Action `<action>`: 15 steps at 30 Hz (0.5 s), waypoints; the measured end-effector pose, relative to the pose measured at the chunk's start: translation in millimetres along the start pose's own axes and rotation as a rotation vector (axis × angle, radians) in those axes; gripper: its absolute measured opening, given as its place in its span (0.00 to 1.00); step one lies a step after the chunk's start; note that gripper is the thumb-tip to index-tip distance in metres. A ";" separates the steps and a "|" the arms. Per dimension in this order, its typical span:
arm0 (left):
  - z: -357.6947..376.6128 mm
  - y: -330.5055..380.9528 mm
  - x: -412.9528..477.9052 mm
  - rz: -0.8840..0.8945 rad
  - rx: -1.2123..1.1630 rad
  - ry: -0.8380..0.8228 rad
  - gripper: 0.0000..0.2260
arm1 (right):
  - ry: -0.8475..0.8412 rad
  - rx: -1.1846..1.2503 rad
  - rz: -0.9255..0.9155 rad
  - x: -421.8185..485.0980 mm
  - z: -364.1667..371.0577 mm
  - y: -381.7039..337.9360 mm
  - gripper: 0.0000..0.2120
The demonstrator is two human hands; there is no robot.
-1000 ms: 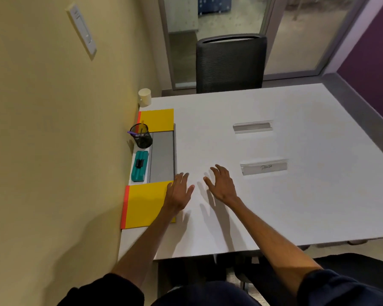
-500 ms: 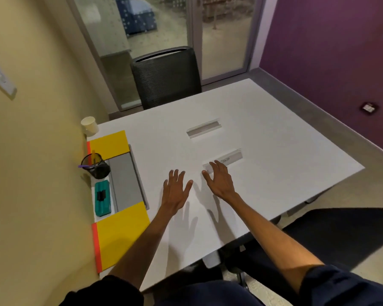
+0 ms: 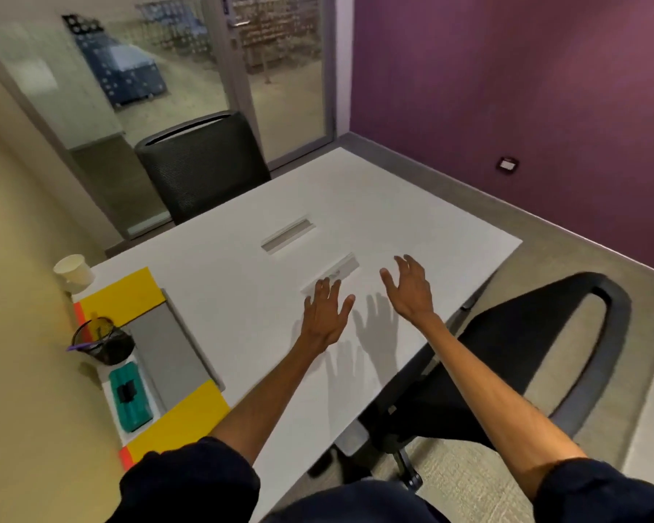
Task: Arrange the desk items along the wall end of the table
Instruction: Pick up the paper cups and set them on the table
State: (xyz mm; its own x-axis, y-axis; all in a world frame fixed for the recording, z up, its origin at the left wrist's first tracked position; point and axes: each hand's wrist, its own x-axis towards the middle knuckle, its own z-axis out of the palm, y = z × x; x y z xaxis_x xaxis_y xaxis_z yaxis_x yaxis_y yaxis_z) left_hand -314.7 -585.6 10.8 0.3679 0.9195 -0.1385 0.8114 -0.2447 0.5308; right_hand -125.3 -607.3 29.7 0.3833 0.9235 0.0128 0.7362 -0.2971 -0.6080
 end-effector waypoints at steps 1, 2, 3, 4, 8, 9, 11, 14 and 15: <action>2.3 8.9 3.2 0.025 -0.003 -0.007 0.28 | 0.029 0.000 0.013 -2.9 -9.7 5.2 0.28; 5.2 17.9 6.2 0.046 -0.007 -0.017 0.28 | 0.057 -0.003 0.027 -6.2 -19.4 10.6 0.28; 8.7 27.7 8.8 0.066 -0.013 -0.029 0.28 | 0.082 -0.008 0.041 -9.8 -28.8 16.5 0.28; 12.3 37.9 11.0 0.086 -0.016 -0.041 0.28 | 0.103 -0.015 0.052 -13.3 -37.4 22.7 0.27; 26.8 84.4 17.4 0.214 0.008 -0.072 0.29 | 0.189 -0.037 0.102 -26.3 -67.2 48.8 0.27; 30.7 96.7 18.7 0.247 0.017 -0.078 0.29 | 0.214 -0.038 0.116 -29.8 -74.5 56.0 0.27; 40.1 121.5 20.5 0.304 0.022 -0.090 0.29 | 0.259 -0.048 0.139 -36.8 -89.7 71.0 0.27; 55.0 158.1 19.4 0.364 0.015 -0.106 0.28 | 0.317 -0.080 0.163 -47.8 -118.2 93.8 0.26; 59.4 169.9 19.0 0.395 0.028 -0.111 0.28 | 0.338 -0.089 0.160 -51.4 -128.5 101.3 0.25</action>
State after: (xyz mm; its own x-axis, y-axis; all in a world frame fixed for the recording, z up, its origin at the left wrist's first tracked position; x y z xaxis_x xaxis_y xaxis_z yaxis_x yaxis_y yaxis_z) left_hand -142.9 -628.1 48.7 0.6992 0.7146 -0.0187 0.6092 -0.5820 0.5387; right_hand 1.3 -716.0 69.5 0.6483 0.7364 0.1933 0.6922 -0.4645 -0.5523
